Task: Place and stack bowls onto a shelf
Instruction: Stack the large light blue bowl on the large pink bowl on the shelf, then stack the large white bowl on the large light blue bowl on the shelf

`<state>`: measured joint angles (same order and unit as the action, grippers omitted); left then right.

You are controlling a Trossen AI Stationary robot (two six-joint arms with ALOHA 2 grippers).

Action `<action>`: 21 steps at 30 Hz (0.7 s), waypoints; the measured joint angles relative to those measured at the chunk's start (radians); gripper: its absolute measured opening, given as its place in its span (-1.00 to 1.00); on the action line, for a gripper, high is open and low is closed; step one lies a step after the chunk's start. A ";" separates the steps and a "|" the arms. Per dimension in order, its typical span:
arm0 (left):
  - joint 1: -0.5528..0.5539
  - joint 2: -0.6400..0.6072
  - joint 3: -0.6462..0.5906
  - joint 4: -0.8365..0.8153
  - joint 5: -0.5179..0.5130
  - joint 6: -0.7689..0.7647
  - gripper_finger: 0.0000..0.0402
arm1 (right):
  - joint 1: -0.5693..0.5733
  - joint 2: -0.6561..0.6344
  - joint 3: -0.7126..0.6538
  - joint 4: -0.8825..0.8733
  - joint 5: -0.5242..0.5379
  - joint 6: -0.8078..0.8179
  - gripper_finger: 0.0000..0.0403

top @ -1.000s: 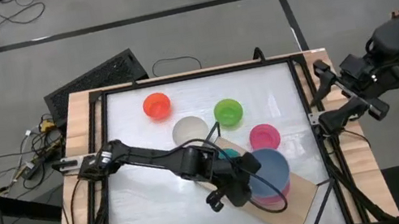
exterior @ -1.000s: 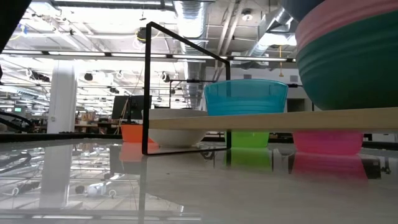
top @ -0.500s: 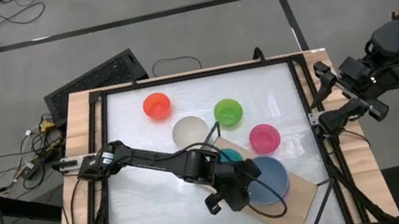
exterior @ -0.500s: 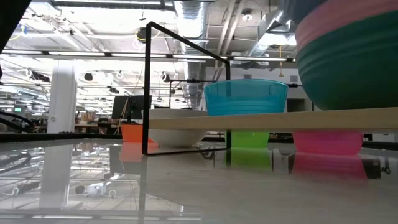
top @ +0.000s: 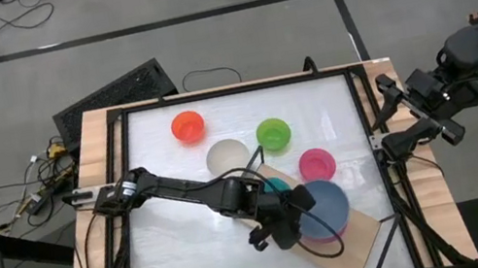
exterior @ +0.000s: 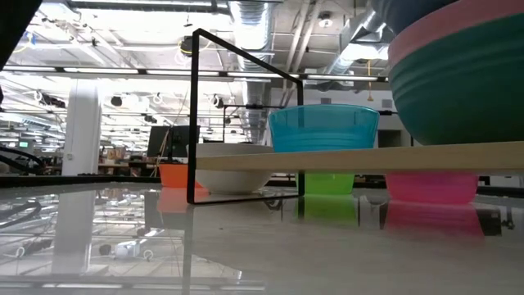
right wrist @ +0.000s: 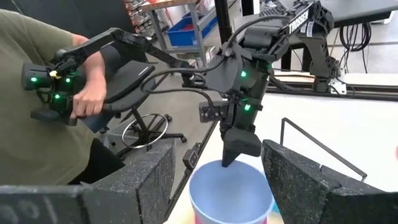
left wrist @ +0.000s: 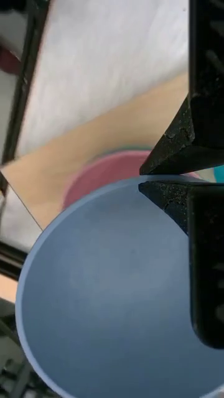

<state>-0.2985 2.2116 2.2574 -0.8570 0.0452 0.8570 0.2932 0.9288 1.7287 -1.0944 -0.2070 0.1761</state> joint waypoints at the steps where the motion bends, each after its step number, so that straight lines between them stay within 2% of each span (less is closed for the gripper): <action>1: -0.001 0.000 0.000 0.000 0.010 0.002 -0.99 | 0.000 0.000 0.000 -0.004 0.000 0.000 0.31; 10: -0.001 0.000 0.000 0.010 0.020 0.016 -0.95 | 0.000 0.000 0.000 -0.006 0.000 0.000 0.31; 18: -0.001 -0.001 0.000 0.064 0.013 0.040 -0.65 | 0.000 0.000 0.000 -0.006 0.000 0.000 0.31; 21: -0.003 -0.001 0.000 0.067 -0.067 0.002 -0.57 | 0.000 0.000 0.000 -0.006 0.000 0.000 0.31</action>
<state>-0.3011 2.2108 2.2574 -0.7900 -0.0222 0.8593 0.2932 0.9291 1.7287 -1.1007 -0.2070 0.1761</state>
